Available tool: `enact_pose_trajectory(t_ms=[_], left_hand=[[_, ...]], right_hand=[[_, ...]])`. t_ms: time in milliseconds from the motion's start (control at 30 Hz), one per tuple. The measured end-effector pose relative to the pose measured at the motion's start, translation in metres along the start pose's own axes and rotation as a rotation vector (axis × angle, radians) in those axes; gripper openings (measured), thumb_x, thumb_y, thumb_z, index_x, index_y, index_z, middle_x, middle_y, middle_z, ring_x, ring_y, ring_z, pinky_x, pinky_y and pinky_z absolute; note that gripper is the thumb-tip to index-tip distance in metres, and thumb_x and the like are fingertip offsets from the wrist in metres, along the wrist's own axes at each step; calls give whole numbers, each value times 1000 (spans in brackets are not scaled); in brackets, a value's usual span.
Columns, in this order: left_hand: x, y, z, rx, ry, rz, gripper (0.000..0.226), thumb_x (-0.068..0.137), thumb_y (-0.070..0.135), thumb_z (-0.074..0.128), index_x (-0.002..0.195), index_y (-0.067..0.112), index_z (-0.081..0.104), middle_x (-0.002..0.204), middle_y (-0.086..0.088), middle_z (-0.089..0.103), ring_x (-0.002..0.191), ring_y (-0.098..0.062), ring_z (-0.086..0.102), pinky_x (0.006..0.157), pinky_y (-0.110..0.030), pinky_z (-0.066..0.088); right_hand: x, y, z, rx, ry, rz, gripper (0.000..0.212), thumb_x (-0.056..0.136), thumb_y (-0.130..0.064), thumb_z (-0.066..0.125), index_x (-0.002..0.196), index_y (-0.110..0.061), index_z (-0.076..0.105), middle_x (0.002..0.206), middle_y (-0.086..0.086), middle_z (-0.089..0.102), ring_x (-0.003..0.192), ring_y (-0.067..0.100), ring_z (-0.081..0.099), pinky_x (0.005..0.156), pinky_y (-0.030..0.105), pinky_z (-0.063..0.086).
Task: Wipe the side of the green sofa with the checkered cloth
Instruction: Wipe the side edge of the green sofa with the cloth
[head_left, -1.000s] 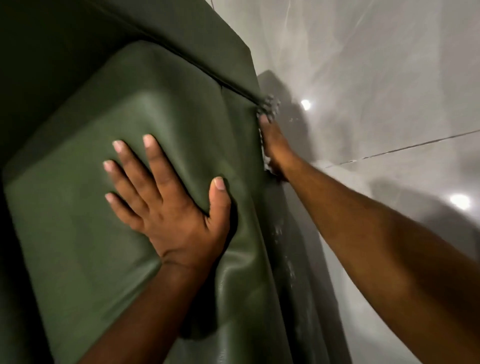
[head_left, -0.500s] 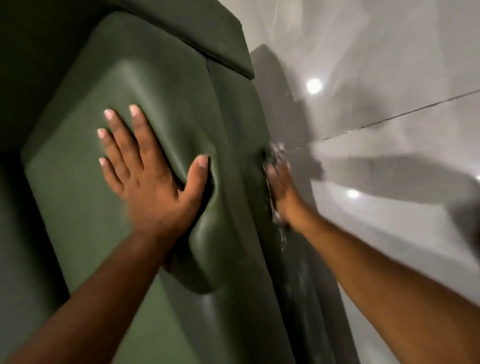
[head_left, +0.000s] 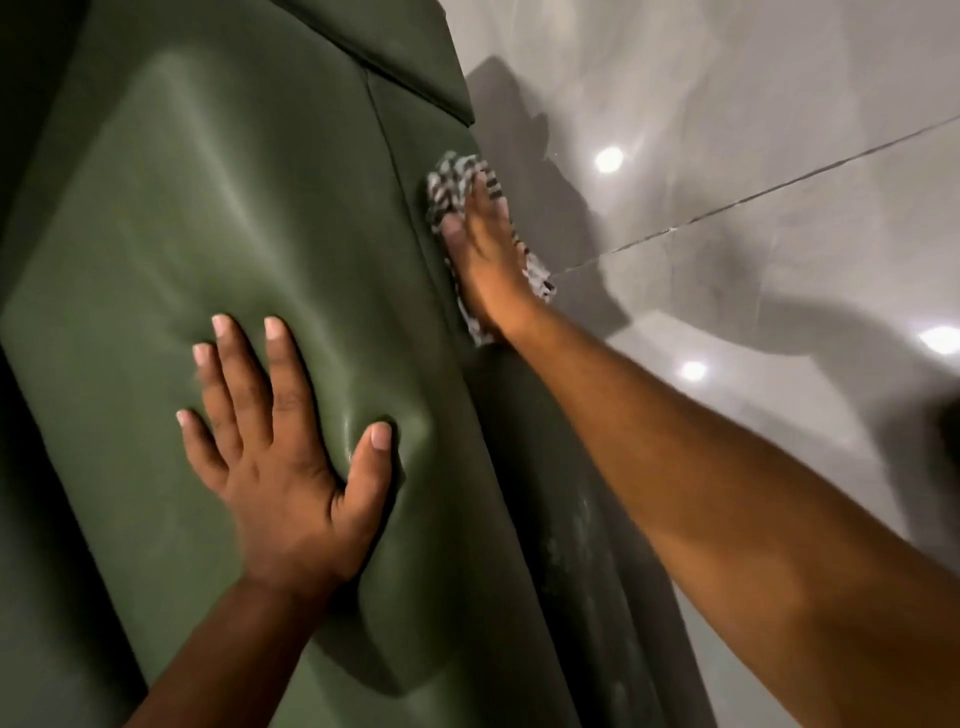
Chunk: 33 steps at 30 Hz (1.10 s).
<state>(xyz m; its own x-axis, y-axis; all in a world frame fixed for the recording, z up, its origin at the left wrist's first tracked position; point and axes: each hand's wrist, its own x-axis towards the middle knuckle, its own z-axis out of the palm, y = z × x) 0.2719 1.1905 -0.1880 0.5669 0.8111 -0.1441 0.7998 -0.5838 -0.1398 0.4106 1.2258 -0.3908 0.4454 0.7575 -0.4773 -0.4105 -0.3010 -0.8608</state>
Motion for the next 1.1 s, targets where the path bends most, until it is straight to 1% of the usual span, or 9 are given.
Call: enact_pose_trajectory(t_ms=[100,233,367,500,600,700,833,1000,1100], left_hand=[[3,-3,4,6,30,5,89,84,65,32,158,22,9,167,-11,4,154,-29,1,119,-60,1],[1,-4,8,-5,45,-7,90,83,64,34,158,20,10,166,-12,5,154,-29,1,119,-61,0],[1,-4,8,14,33,-13,89,83,64,33,158,25,5,166,-8,3,154,-26,-2,119,-58,-2],[1,-2,7,19,35,-16,89,83,65,33,158,27,4,167,-7,2,154,-25,-1,120,-57,-1],[1,-3,7,22,35,-14,89,82,65,33,157,32,-1,166,-5,0,154,-23,-3,120,-56,-1],[-2,-1,4,8,27,-24,89,82,65,33,158,30,1,166,-6,0,154,-26,-2,119,-59,0],[2,0,4,66,-17,-58,91,82,66,34,158,22,9,166,-13,5,154,-31,1,119,-60,-1],[5,2,5,52,-11,-46,90,83,64,34,158,20,10,166,-14,5,154,-32,1,119,-61,0],[5,-2,10,46,28,-20,90,82,63,36,158,22,9,166,-10,4,154,-29,0,120,-58,-1]], right_hand=[[7,15,-9,131,-31,141,70,96,-50,29,154,-18,9,167,7,2,154,27,-3,125,55,5],[-75,30,-1,152,-14,232,79,85,-53,31,153,-21,8,167,3,4,154,23,-4,125,52,0],[-92,-23,15,145,-87,-17,48,99,-42,32,126,-66,0,166,-13,4,152,15,-16,117,46,-20],[-17,-35,14,-45,-40,-101,56,96,-50,23,147,-42,1,167,-4,-2,152,28,-16,120,63,-10],[34,-27,5,-103,-57,-70,61,96,-55,25,152,-35,8,167,1,-7,153,30,-13,122,60,-5],[-3,16,-5,7,-29,89,67,94,-56,27,152,-25,20,167,2,6,154,23,0,126,47,0],[-108,49,-1,174,-29,298,80,88,-59,31,154,-21,6,167,2,2,154,19,-2,126,51,3],[-82,13,9,84,-20,74,61,91,-56,30,142,-44,-1,167,1,-3,154,24,-9,121,62,-3],[-30,-2,4,-21,-12,-66,58,100,-41,34,151,-32,9,167,5,-1,154,30,-7,121,64,-2]])
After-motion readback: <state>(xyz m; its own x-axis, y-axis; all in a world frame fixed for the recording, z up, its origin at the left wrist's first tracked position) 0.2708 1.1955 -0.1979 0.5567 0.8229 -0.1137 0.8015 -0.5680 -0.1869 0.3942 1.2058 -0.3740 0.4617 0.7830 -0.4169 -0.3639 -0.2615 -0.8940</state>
